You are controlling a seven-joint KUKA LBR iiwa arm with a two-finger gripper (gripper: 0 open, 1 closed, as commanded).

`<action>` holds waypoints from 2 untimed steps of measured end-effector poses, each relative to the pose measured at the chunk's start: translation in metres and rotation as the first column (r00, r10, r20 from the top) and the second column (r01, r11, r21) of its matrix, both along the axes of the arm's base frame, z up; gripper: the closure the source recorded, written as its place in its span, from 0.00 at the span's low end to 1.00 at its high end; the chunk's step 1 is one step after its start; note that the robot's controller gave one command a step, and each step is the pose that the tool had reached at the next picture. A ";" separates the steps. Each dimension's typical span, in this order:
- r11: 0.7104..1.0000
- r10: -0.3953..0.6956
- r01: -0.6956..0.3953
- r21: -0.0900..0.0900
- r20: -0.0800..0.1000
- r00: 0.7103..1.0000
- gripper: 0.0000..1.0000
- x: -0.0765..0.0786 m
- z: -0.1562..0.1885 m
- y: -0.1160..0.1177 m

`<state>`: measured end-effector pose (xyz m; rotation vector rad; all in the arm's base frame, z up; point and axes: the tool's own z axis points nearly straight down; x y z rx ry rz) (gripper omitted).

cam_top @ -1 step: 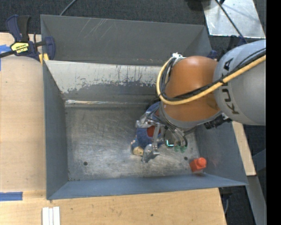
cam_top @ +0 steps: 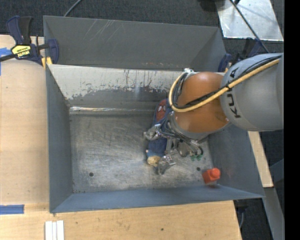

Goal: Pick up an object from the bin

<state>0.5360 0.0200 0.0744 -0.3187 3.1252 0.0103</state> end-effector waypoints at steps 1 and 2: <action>1.000 -0.002 0.002 -0.001 0.007 1.000 1.00 0.002 0.002 0.000; 0.999 0.034 -0.034 -0.007 0.012 0.999 1.00 -0.007 0.189 -0.007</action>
Offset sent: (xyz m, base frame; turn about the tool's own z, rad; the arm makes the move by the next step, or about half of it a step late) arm 0.0000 0.0000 0.0000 0.0000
